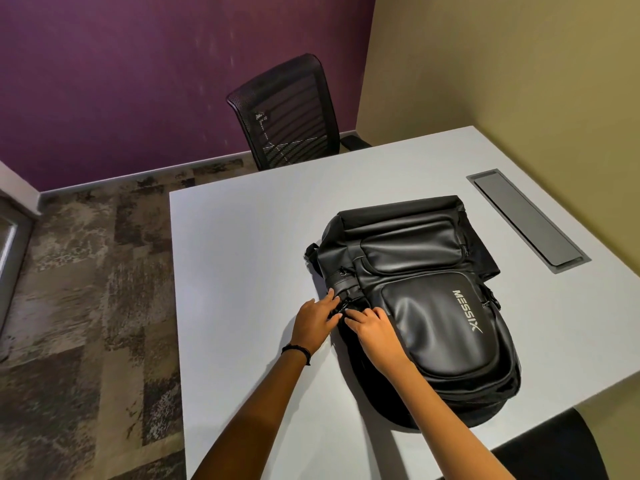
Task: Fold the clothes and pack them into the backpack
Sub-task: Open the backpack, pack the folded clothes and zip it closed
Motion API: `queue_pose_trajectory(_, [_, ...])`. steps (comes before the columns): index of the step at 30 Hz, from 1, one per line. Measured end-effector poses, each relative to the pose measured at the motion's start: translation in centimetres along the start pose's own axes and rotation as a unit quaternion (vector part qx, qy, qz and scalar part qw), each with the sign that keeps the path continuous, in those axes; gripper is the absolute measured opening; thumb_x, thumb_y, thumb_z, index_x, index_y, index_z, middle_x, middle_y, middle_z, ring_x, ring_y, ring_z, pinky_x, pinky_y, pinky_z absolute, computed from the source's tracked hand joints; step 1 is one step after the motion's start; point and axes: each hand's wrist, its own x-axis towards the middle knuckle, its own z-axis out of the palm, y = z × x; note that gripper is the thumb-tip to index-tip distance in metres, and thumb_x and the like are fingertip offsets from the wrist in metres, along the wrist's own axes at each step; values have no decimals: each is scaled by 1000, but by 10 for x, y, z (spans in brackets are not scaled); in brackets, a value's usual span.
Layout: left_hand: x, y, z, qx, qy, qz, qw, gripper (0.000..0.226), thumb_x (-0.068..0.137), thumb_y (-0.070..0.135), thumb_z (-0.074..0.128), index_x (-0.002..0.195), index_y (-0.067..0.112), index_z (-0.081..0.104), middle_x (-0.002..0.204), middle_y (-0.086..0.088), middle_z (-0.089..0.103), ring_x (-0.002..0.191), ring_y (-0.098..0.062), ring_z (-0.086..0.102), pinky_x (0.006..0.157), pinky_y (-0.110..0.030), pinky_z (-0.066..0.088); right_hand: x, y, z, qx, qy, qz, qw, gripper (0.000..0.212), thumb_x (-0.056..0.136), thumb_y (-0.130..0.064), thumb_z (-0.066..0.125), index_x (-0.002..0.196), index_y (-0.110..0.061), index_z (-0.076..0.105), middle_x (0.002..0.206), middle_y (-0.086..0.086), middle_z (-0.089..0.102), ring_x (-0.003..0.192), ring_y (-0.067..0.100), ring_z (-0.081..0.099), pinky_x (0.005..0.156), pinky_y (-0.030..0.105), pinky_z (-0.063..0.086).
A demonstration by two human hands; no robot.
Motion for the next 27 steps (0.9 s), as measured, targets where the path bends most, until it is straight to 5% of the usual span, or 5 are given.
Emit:
queue_pose_trajectory(3, [0, -1, 1, -1, 8, 0, 1000, 46, 98, 29, 47, 142, 16, 41, 152, 2, 32, 120, -21, 51, 107, -29, 33, 1, 0, 0, -35, -25, -15, 999, 48, 42, -11, 89, 86, -24, 74, 85, -11, 71, 64, 12, 60, 76, 28, 27])
queue_pose_trajectory(13, [-2, 1, 1, 2, 17, 12, 1000, 47, 99, 26, 45, 144, 18, 36, 154, 0, 29, 124, -20, 49, 112, -30, 28, 2, -4, 3, -114, 4, -9, 993, 39, 32, -12, 88, 65, -21, 71, 66, -5, 57, 58, 13, 55, 72, 29, 30])
queue_pose_trajectory(19, [-2, 5, 12, 89, 9, 84, 992, 55, 101, 17, 38, 150, 14, 14, 159, -1, 12, 146, -18, 15, 116, -43, 26, -1, -1, 6, -77, 38, -8, 996, 34, 45, -10, 87, 70, -22, 67, 65, -6, 56, 59, 15, 55, 75, 29, 29])
queue_pose_trajectory(22, [-1, 8, 14, 92, -44, 69, 992, 52, 104, 17, 24, 151, 15, 1, 160, 0, -2, 147, -15, -1, 119, -41, 12, -2, 1, 4, -56, 50, -1, 997, 30, 51, -10, 87, 67, -22, 65, 62, -8, 55, 57, 13, 55, 79, 28, 31])
queue_pose_trajectory(27, [3, 10, 14, 98, -78, 50, 991, 53, 104, 18, 23, 151, 15, 0, 160, 0, -4, 147, -15, -3, 119, -45, 11, -6, 1, -1, 3, 59, 17, 998, 21, 61, -12, 84, 68, -24, 69, 60, -12, 59, 57, 10, 56, 85, 24, 29])
